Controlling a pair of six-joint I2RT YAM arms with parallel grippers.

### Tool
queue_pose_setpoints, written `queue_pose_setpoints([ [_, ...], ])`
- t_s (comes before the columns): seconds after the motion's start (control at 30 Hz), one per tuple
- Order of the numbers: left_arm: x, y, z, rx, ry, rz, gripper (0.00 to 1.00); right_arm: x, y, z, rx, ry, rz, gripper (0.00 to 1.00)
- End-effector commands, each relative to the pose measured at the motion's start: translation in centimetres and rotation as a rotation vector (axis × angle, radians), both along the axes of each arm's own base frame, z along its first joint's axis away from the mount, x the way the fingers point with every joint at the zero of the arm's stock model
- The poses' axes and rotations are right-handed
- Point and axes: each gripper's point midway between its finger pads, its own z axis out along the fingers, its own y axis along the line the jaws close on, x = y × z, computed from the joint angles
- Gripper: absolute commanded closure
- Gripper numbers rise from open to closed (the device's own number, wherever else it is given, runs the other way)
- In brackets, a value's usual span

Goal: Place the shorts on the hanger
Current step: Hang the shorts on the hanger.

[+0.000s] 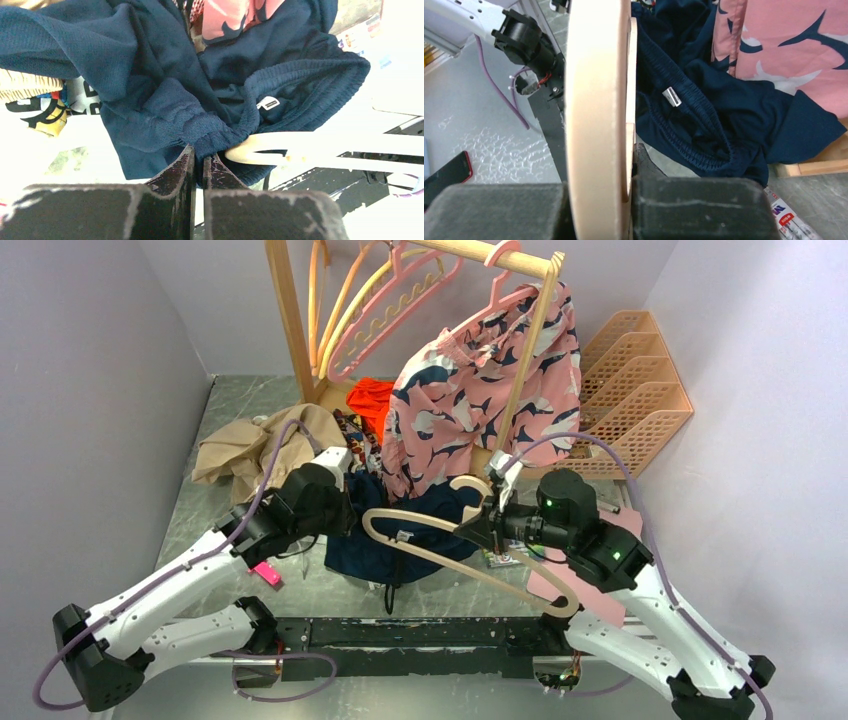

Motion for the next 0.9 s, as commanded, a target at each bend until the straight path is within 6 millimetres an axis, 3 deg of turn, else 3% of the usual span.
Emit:
queue_pose_setpoints([
  [0.0, -0.4, -0.4, 3.0, -0.044, -0.038, -0.048, 0.93, 0.2, 1.0, 1.5, 0.027, -0.051, 0.055, 1.0],
  [0.2, -0.8, -0.8, 4.8, -0.067, -0.053, -0.085, 0.93, 1.0, 1.7, 0.4, -0.016, -0.047, 0.076, 1.0],
  [0.47, -1.8, -3.2, 7.9, -0.18, -0.064, -0.199, 0.93, 3.2, 3.7, -0.3, 0.021, -0.121, 0.005, 1.0],
  [0.7, -2.0, -4.0, 10.5, -0.225, -0.082, -0.234, 0.93, 3.3, 8.3, -1.8, -0.027, -0.285, -0.121, 1.0],
  [0.87, -2.2, -4.2, 12.0, -0.259, -0.105, -0.25, 0.93, 4.3, 10.9, -0.6, 0.098, -0.348, -0.187, 1.0],
])
